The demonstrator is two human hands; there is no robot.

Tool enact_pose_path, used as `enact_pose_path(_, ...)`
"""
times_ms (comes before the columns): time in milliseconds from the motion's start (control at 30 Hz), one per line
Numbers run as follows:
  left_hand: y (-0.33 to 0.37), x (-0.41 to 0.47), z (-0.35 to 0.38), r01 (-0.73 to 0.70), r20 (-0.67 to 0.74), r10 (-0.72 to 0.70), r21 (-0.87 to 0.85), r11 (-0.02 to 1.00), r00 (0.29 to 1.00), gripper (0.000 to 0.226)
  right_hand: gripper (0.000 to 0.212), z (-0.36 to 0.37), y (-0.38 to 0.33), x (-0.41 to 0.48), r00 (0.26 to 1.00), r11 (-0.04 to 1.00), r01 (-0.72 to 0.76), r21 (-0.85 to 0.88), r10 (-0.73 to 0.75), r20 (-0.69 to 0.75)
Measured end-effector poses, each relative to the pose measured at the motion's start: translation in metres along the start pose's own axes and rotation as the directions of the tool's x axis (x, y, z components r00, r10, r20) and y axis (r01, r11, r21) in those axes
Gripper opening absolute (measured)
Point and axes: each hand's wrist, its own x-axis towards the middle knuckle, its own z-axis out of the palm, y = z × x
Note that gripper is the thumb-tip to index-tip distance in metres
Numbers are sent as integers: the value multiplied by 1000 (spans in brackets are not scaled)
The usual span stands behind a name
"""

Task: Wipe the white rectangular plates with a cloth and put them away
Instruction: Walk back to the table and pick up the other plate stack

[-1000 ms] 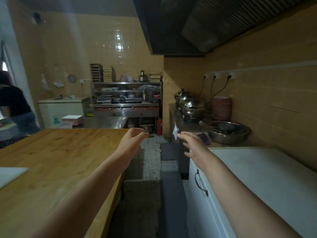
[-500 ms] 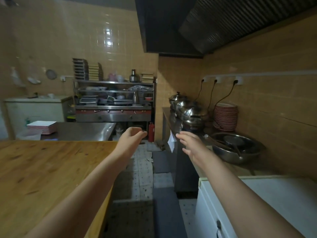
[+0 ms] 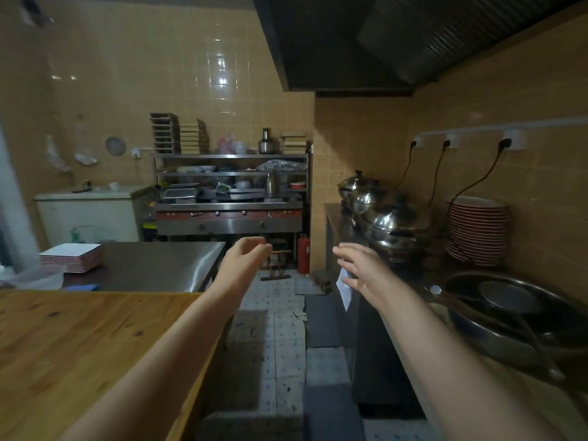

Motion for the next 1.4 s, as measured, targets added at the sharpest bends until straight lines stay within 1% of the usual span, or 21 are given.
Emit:
enact_pose_path(133,-9,75,15,-4,-20,3,-27,1000,1000,23,41,-5,-9,81,1000,1000,-7,-3,7,18)
enact_pose_path(367,-37,181,24,16,-12,-16,-9,1000,1000,30,38,0,-7,197,998,1000,-30,2,30,60)
enact_pose_path(400,-44,197,26,12,-17,-12,-6,1000,1000,29,39,1,-6,215,998,1000,-29,5,29,63)
enact_pose_path(500,-70,246,29,-32,-78,31,-13,999,996,13,43,8,3,272,996,998,-49,24,47,76)
enact_pose_path(600,-98,306,26,-50,-92,46,-33,998,995,12,45,19,13,339,994,997,-67,29,64,89)
enact_pose_path(667,-116,351,21,-39,-89,36,-36,999,995,15,44,30,16,388,994,997,-76,14,75,85)
enact_pose_path(767,-131,426,13,-20,-86,17,-38,999,996,21,38,49,13,464,997,998,-57,8,56,55)
enact_pose_path(867,-141,504,2,-32,-98,29,-28,999,995,19,33,70,4,537,999,1000,9,16,-10,40)
enact_pose_path(1133,-185,654,8,-13,-119,10,-27,1000,993,8,21,109,8,698,991,999,29,-39,-24,133)
enact_pose_path(1267,-210,732,13,-12,-156,6,-37,999,988,17,21,124,20,789,986,999,20,-33,-14,167)
enact_pose_path(1400,-242,822,19,-3,-189,1,-11,1000,982,13,18,138,35,891,978,1000,8,-19,-4,209)
